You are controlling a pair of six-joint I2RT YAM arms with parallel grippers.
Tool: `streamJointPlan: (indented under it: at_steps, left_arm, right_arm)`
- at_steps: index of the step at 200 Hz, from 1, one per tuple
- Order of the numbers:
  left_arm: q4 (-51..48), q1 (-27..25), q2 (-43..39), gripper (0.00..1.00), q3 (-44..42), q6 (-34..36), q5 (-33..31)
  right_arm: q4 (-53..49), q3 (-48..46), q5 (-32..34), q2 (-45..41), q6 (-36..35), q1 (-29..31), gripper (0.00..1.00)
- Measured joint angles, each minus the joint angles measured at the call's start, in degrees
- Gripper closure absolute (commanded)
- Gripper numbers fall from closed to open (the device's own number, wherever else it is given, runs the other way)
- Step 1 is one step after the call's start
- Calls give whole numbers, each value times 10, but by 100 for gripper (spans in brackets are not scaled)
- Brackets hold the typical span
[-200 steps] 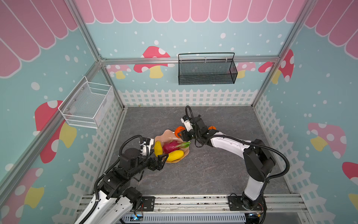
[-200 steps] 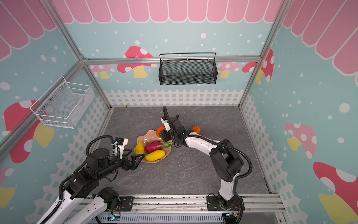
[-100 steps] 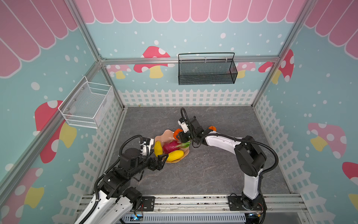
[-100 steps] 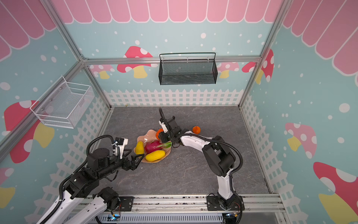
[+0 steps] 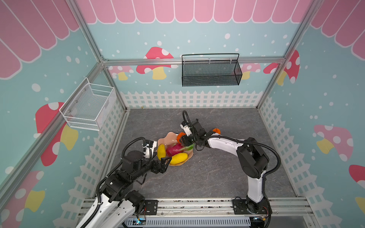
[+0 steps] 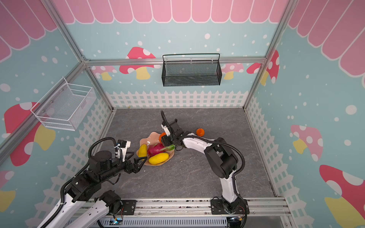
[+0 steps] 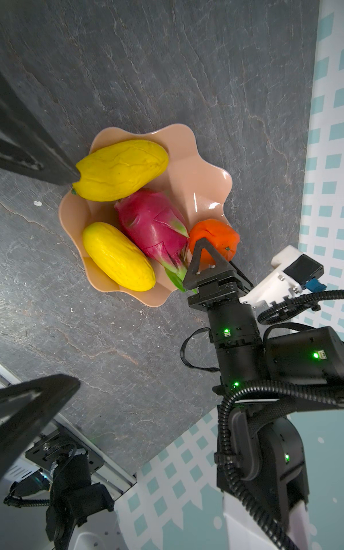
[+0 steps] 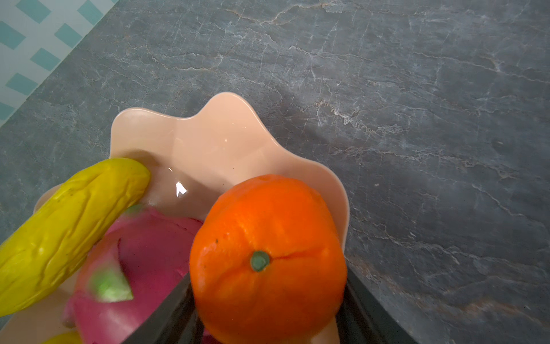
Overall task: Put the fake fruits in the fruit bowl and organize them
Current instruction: 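Carry the large orange into the bowl and open the right gripper, then grasp the small stemmed orange with the right gripper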
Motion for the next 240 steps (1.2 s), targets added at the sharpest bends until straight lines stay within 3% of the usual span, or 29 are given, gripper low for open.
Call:
streamJointPlan:
  at_steps: [149, 190, 210, 240]
  left_arm:
    - [0, 2, 2, 0, 0, 0, 0]
    - [0, 2, 2, 0, 0, 0, 1]
    - [0, 2, 2, 0, 0, 0, 1]
    - [0, 2, 2, 0, 0, 0, 1]
  right_arm:
    - [-15, 19, 4, -11, -10, 0, 25]
    - [-11, 0, 38, -59, -12, -4, 21]
    - [7, -31, 41, -105, -3, -26, 20]
    - [28, -77, 56, -137, 23, -104, 20]
